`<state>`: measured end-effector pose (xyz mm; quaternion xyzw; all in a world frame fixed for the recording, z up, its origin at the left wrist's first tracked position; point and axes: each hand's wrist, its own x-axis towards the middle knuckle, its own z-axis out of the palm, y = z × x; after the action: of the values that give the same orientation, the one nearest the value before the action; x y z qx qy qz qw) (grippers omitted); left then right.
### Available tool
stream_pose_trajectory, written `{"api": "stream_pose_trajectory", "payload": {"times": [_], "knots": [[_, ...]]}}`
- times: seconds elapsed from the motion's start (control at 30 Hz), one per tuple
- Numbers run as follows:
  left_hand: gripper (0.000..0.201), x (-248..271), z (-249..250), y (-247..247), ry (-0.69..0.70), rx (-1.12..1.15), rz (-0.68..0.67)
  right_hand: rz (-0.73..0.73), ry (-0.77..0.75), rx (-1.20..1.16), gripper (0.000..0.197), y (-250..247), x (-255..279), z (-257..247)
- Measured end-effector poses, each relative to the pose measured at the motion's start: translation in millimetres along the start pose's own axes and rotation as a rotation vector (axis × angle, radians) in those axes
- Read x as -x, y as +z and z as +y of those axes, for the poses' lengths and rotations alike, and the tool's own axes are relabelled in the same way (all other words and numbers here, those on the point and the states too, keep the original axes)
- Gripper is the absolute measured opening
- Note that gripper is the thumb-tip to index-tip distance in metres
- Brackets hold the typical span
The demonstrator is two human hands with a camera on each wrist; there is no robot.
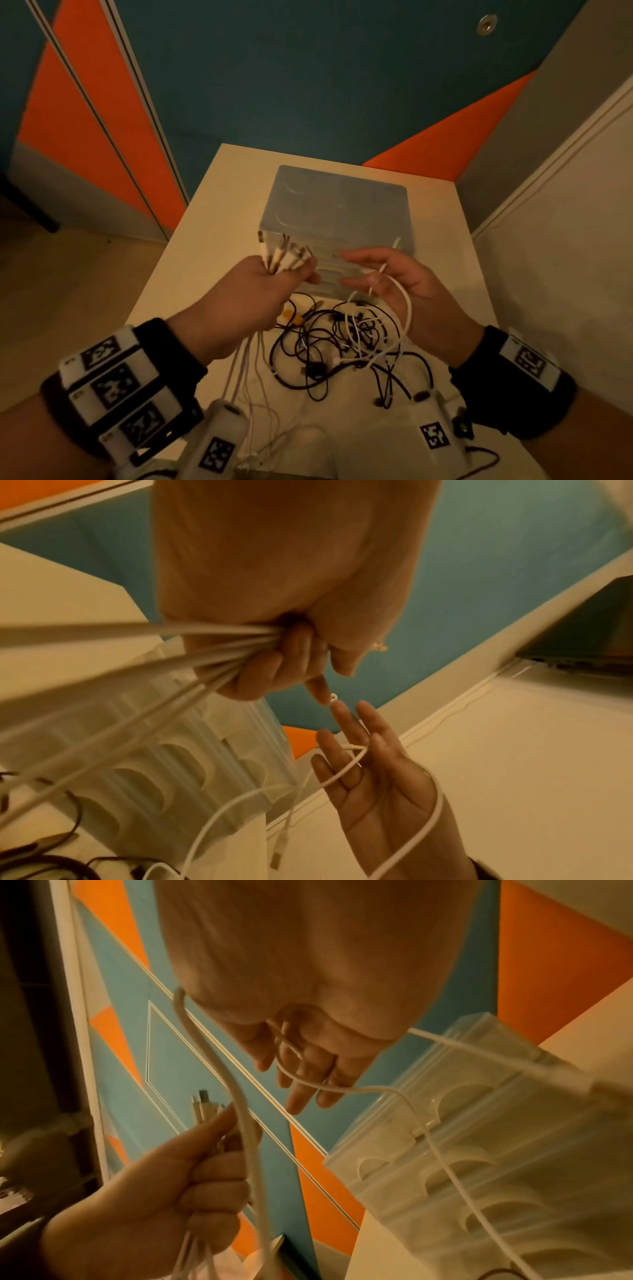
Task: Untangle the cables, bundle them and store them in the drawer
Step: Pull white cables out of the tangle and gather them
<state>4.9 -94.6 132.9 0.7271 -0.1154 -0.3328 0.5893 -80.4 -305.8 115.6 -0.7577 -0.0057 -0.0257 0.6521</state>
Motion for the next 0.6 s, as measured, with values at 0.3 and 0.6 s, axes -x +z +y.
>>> {"api": "stream_pose_trajectory", "payload": {"times": [0.3,0.6], "knots": [[0.048,1,8,35,-0.013,0.021,-0.148,-0.172,-0.028,-0.047,0.080,22,-1,12],[0.013,2,-3,34,0.098,-0.184,-0.138,-0.254,-0.034,0.070,0.113,25,5,10]]}}
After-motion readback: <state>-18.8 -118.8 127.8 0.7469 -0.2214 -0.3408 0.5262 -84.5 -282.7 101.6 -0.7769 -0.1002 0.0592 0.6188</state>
